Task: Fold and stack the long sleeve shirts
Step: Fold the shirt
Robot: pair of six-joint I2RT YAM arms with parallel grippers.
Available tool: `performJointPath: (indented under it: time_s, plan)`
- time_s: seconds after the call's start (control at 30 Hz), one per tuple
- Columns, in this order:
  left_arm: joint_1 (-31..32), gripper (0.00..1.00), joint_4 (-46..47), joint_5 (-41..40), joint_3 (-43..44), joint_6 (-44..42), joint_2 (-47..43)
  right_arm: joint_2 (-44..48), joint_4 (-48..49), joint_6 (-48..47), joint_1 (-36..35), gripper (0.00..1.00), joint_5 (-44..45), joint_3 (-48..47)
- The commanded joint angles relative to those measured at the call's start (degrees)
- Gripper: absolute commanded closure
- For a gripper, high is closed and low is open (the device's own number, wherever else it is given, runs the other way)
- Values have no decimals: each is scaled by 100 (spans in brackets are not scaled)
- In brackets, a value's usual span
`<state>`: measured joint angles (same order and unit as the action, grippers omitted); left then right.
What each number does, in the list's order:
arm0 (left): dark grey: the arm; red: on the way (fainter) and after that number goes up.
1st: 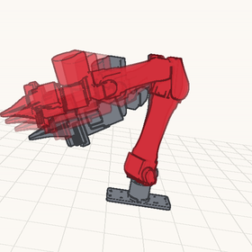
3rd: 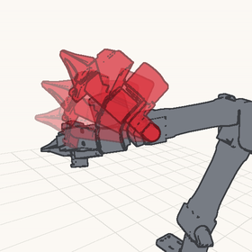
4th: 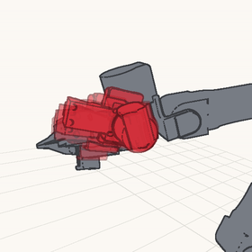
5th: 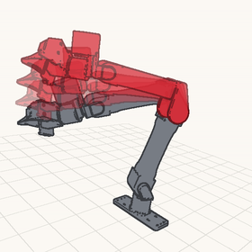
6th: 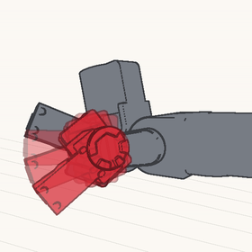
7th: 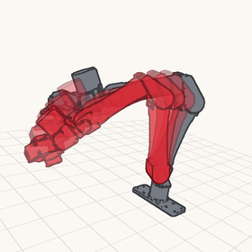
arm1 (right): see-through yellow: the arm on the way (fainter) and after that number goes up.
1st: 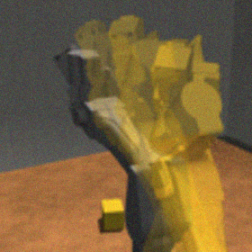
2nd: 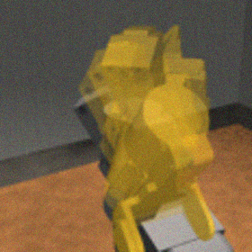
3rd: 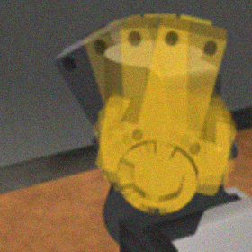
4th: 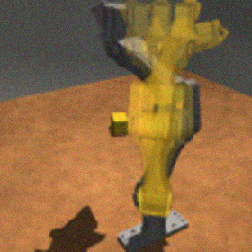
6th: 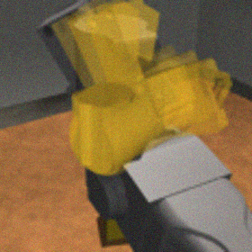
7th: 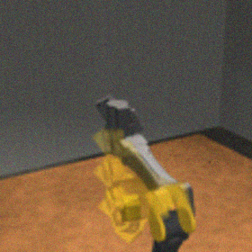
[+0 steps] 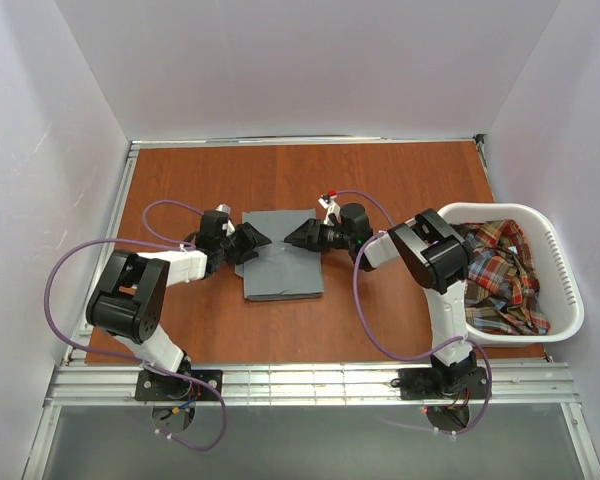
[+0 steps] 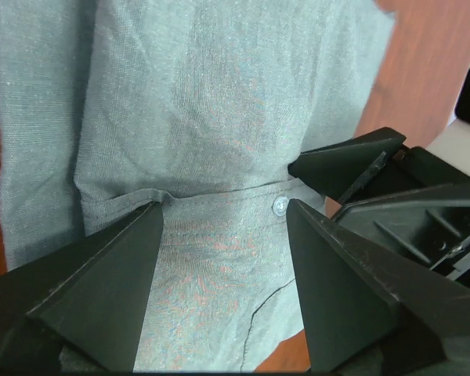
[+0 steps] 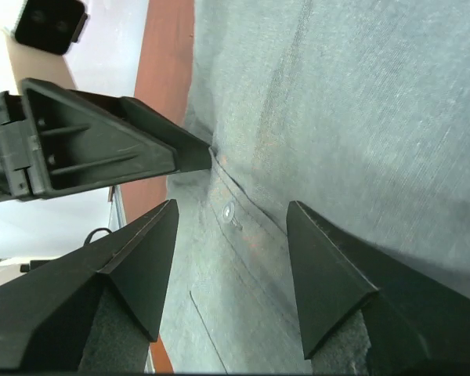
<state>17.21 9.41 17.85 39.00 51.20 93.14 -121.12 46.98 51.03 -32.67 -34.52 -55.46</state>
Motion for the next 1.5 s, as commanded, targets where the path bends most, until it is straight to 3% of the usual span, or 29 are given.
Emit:
performJointPath:
  time_s: [0.0, 0.23, 0.3, 0.5, 0.67, 0.9, 1.13, 1.4, 1.47]
  plan:
    - [-69, 39, 131, -308, -305, 101, 90, -219, 338, -84, 120, 46, 200, 456]
    - [-192, 33, -316, 33, 90, -286, -181, 667, -65, -487, 357, 45, 42, 668]
    - [-131, 29, -727, 52, 177, -347, -673, 1133, -584, -681, 340, 45, -28, 712]
    - [265, 27, -1590, -36, -129, -322, -2183, 2267, -699, -585, 60, 46, -274, 1572]
    - [511, 36, -1548, -97, -964, -40, -2547, 2471, -673, -506, -257, 53, -214, 2047]
    - [520, 48, -976, -316, -1650, 153, -1853, 2155, -164, -172, -223, 60, 473, 2944]
    - [459, 50, -1204, -667, -1748, 198, -2291, 2390, -66, -84, -161, 62, 578, 3340]
    - [449, 42, -2311, -748, -1018, -93, -2871, 3586, -2033, -1067, -179, 62, 955, 2840]
    - [528, 40, -2399, -660, -904, -84, -3021, 3831, -2657, -1410, -214, 68, 1140, 2550]
